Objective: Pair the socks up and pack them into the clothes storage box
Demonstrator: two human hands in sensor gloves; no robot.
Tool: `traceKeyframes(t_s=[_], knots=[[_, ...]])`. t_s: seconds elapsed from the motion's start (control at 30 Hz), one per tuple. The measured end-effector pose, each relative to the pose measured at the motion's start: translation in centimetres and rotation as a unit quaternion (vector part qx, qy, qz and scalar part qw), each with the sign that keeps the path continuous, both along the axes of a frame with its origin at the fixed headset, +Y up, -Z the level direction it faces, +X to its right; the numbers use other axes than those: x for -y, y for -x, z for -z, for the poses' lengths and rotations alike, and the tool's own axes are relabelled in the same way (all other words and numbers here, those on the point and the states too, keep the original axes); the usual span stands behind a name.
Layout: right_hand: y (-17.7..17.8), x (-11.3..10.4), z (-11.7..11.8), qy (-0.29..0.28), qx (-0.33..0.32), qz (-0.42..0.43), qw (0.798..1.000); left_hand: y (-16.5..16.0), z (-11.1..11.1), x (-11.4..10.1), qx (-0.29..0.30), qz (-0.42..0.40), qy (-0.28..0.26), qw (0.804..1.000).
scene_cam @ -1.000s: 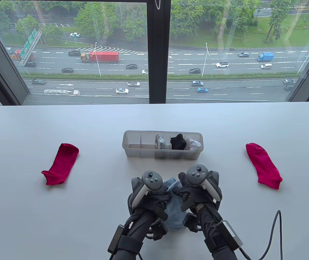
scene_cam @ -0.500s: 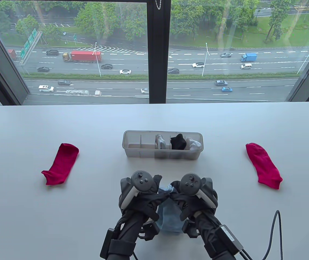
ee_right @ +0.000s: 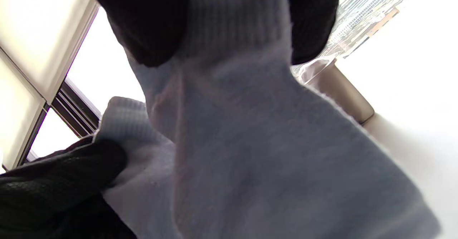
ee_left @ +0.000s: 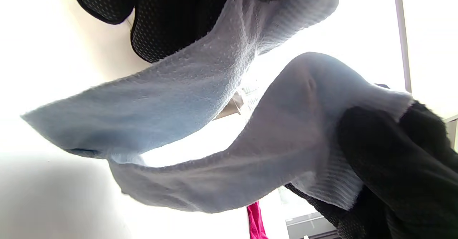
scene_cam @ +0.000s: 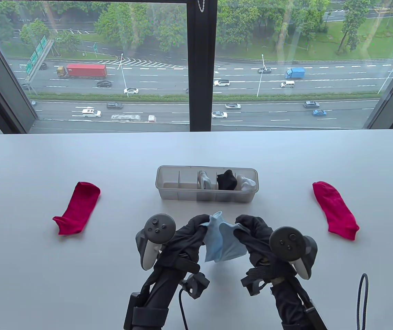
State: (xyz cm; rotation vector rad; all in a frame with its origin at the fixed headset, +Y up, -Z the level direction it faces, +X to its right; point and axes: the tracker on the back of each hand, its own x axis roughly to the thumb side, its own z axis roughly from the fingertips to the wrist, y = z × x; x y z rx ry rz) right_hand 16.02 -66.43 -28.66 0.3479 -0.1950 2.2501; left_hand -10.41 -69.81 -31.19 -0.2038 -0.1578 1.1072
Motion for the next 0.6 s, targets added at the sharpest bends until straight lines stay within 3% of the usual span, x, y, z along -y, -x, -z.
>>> traceKeyframes(t_s=[0.07, 0.13, 0.2, 0.33, 0.4, 0.53, 0.6], knots=[[-0.1, -1.5, -0.1, 0.021, -0.122, -0.015, 0.992, 0.1, 0.0, -0.1, 0.01, -0.01, -0.002, 1.0], [-0.1, -2.4, -0.6, 0.034, -0.145, -0.032, 0.988, -0.1, 0.1, -0.1, 0.044, -0.041, -0.005, 0.998], [0.6, -2.0, -0.6, 0.047, -0.169, -0.036, 0.984, -0.9, 0.1, -0.3, 0.1, -0.072, -0.01, 0.992], [1.5, 0.7, -0.1, 0.046, -0.062, 0.025, 0.997, -2.3, -0.4, -0.5, 0.169, -0.096, 0.003, 0.981], [1.6, 1.2, -0.2, 0.043, -0.057, 0.021, 0.997, -2.3, -0.4, -0.2, 0.181, -0.072, 0.002, 0.981], [1.9, 1.2, -0.2, 0.028, -0.043, -0.028, 0.998, -2.6, -0.7, 0.5, 0.238, -0.119, 0.059, 0.962], [2.1, 1.4, -0.3, 0.025, -0.041, -0.036, 0.998, -2.8, -0.8, 0.3, 0.221, -0.066, 0.047, 0.972]])
